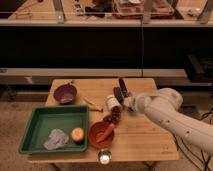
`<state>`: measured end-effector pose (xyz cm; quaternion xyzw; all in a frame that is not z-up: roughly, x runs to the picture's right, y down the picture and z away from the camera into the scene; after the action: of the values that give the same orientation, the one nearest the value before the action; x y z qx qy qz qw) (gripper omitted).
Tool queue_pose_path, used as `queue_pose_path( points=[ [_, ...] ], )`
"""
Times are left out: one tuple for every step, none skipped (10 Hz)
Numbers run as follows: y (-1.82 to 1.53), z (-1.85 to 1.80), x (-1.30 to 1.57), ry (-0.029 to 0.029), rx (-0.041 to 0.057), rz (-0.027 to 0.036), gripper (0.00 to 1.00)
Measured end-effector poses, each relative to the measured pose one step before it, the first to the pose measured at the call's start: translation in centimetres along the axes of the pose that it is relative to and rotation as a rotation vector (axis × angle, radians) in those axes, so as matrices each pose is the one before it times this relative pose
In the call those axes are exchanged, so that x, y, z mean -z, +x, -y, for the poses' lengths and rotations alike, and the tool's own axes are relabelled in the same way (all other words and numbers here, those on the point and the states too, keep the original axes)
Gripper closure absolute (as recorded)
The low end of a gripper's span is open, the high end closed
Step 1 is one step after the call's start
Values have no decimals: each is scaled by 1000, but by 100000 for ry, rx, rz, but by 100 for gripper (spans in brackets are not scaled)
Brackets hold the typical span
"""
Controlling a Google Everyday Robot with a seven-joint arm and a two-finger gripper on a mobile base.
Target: Place brush in plastic cup
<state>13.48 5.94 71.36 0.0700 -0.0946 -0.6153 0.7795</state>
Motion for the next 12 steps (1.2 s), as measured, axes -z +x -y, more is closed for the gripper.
queue_pose_path(
  points=[
    [-19, -146, -528, -1156, -254, -833, 96],
    [-293, -344, -994, -1418, -79, -761, 96],
    [-387, -961, -893, -1525, -565, -664, 96],
    [0, 0, 0, 0, 0, 0, 96],
    [-659, -4090, -1709, -26, -4817, -1361, 96],
    [170, -730, 69, 1482, -1366, -1530, 96],
    [109, 15, 38, 639, -109, -371, 96],
    [98, 16, 1, 1082, -168, -240, 96],
    [-44, -150, -37, 375, -274, 138, 96],
    [-197, -219, -97, 224, -519, 480, 96],
    [-510, -287, -277, -132, 92, 589, 96],
    [-226, 9, -210, 64, 192, -320, 96]
  ],
)
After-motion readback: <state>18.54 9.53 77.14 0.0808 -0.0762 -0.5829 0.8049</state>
